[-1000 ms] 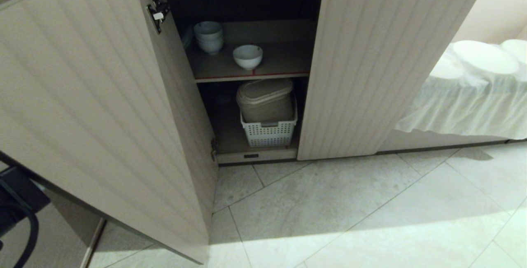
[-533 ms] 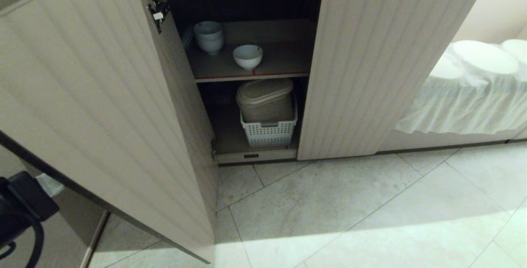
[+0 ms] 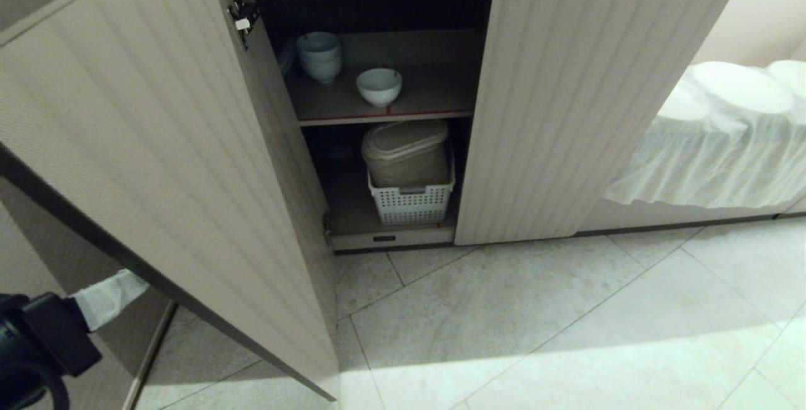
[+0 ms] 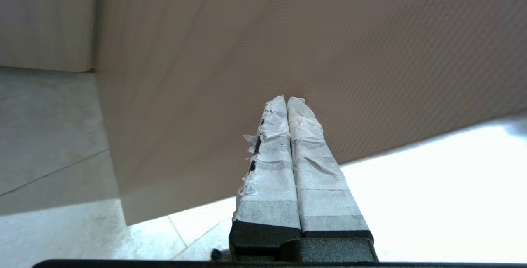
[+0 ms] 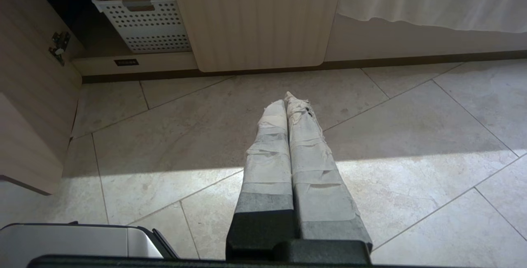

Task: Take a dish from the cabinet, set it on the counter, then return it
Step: Close the cabinet door

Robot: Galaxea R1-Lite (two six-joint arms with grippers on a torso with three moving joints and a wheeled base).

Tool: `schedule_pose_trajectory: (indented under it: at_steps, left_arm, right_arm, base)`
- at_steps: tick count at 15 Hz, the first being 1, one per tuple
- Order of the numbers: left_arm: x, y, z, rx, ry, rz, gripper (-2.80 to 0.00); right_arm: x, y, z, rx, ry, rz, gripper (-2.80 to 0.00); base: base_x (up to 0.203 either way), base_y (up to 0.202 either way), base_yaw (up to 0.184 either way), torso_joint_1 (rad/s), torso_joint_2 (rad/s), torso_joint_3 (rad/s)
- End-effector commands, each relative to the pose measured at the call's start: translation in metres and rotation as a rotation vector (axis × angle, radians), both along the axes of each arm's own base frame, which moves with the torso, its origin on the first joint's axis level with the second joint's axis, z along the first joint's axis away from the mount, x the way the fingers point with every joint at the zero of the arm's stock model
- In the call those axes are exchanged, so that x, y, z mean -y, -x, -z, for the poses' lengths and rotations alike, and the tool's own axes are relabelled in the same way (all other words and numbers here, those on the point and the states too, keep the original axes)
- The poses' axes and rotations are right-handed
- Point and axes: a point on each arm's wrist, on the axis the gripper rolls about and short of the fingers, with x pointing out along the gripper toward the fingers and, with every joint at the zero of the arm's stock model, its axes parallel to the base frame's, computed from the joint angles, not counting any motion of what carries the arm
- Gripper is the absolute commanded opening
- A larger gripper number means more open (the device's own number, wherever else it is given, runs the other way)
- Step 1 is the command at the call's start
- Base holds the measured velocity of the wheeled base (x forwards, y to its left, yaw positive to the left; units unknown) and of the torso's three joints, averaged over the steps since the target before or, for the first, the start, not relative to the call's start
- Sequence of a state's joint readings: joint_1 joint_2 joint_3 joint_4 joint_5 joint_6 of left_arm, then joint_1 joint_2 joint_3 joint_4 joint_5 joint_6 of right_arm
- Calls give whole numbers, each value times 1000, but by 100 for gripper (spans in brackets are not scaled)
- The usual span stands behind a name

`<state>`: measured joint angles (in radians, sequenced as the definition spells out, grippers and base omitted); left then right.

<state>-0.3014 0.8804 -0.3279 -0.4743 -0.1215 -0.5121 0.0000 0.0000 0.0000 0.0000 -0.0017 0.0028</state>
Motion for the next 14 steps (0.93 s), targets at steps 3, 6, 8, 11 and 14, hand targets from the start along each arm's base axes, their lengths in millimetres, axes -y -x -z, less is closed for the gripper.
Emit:
schedule_pose_trajectory:
  at_steps: [3, 6, 8, 11, 14]
  left_arm:
    - [7, 6, 1, 3, 11, 87, -280]
    - [8, 6, 2, -2, 10, 106, -280]
    - [9, 7, 2, -5, 9, 121, -280]
    - [11, 7, 2, -1, 6, 135, -280]
    - [12, 7, 1, 1, 5, 154, -280]
  right_arm:
    - [0, 0, 0, 0, 0, 0, -280]
    - [0, 0, 0, 0, 0, 0, -280]
    - [0, 0, 0, 0, 0, -2, -280]
    - [0, 0, 0, 0, 0, 0, -280]
    - [0, 0, 0, 0, 0, 0, -280]
  base:
    - [0, 0, 0, 0, 0, 0]
    - [0, 0, 0, 0, 0, 0]
    - [0, 0, 0, 0, 0, 0]
    - [0, 0, 0, 0, 0, 0]
    - [0, 0, 0, 0, 0, 0]
